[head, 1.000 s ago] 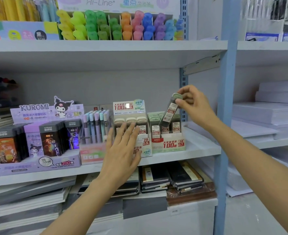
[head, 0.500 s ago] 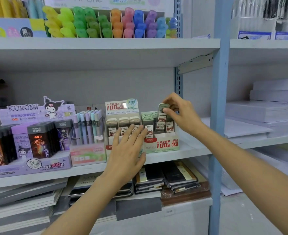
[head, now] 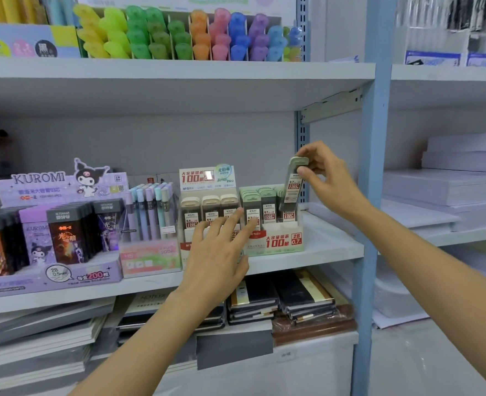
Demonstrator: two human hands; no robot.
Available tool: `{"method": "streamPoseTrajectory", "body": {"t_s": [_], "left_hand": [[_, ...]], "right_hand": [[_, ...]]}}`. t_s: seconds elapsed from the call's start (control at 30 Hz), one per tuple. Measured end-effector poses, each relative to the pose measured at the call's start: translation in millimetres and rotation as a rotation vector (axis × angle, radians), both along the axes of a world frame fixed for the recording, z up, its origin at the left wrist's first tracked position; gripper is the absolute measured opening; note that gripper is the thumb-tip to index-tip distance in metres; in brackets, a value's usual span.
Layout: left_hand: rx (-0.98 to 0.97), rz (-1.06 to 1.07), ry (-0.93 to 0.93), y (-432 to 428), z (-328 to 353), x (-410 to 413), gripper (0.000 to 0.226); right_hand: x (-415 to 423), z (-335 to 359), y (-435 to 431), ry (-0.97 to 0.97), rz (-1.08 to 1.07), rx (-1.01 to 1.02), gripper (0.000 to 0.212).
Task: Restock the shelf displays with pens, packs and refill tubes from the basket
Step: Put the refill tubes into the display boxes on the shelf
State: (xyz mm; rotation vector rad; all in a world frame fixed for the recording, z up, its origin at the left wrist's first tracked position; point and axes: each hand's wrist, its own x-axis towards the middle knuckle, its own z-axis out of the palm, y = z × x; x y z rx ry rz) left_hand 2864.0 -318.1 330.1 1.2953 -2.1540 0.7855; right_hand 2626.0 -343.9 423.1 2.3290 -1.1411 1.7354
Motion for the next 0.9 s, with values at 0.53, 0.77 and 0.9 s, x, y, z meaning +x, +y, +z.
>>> {"method": "streamPoseTrajectory", "body": {"t_s": [0.53, 0.77, 0.9], "left_hand": [[0.019, 0.023, 0.025, 1.2, 0.2, -4.3, 0.064], [0.009, 0.012, 0.02, 2.3, -1.4, -2.6, 0.064], [-0.001, 0.016, 0.019, 0.3, -1.2, -2.7, 0.064]], "right_hand": [[25.7, -14.9, -27.2, 0.194, -0.119, 0.04, 0.028], [27.1, -22.4, -34.1, 0.239, -0.196, 0.124, 0.032], [27.2, -28.0, -35.2, 0.371, -0.207, 0.124, 0.024]]}}
